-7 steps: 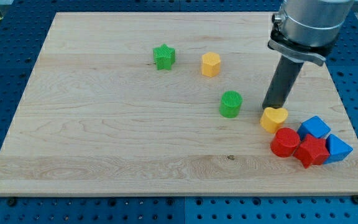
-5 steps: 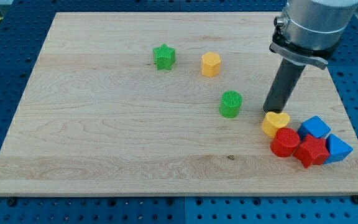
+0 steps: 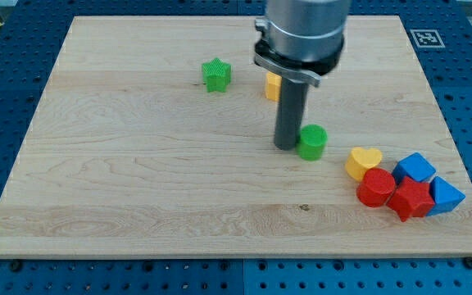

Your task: Place the green circle on top of the blue cube

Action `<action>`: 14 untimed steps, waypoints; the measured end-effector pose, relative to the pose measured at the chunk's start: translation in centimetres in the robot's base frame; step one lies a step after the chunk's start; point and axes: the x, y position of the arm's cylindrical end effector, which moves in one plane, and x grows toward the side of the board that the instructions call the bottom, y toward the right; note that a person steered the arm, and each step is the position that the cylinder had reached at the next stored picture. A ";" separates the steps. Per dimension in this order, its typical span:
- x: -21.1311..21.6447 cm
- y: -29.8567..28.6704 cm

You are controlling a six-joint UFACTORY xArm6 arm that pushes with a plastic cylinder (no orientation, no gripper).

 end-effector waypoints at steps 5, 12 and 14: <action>-1.9 4.6; -6.3 7.0; -11.6 -0.9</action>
